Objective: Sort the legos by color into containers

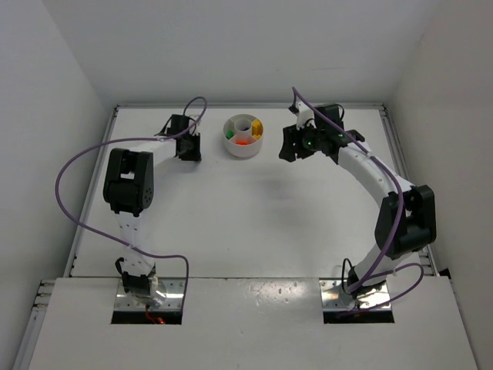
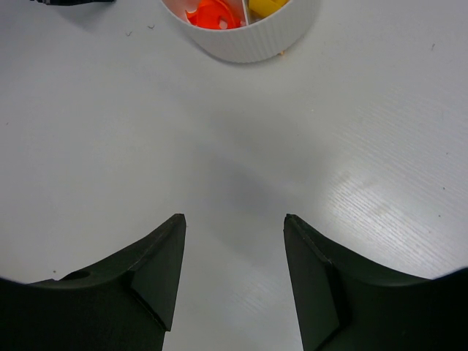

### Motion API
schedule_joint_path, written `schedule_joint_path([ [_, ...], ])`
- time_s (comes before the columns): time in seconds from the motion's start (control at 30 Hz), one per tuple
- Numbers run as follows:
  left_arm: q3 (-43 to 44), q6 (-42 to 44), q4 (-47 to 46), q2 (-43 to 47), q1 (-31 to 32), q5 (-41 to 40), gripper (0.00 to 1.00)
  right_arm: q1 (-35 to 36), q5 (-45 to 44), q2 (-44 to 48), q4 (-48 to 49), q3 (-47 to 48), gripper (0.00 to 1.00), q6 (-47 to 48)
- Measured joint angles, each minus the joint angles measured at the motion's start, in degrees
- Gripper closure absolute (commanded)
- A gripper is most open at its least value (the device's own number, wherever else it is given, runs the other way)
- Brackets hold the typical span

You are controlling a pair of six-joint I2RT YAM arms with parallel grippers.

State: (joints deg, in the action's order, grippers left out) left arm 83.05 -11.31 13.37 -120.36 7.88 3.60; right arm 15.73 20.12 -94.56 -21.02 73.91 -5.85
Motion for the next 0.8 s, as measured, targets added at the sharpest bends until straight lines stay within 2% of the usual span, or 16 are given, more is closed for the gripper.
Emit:
schedule_joint_path([
  [0.23,0.4,-1.6,0.4,3.5,-0.9,14.8,0.88,0.0,0.0,0.0,0.0,0.0,0.43,0.0],
  [0.47,8.7,-6.6,-3.3,4.6,-1.1,27.5,0.88,0.0,0.0,0.0,0.0,0.0,0.43,0.0],
  [0.63,13.4,-10.0,-5.0,3.9,-1.0,32.7,0.87,0.0,0.0,0.0,0.0,0.0,0.43,0.0],
  [0.8,15.7,-11.3,-5.8,2.0,-0.4,34.0,0.85,0.0,0.1,0.0,0.0,0.0,0.43,0.0],
])
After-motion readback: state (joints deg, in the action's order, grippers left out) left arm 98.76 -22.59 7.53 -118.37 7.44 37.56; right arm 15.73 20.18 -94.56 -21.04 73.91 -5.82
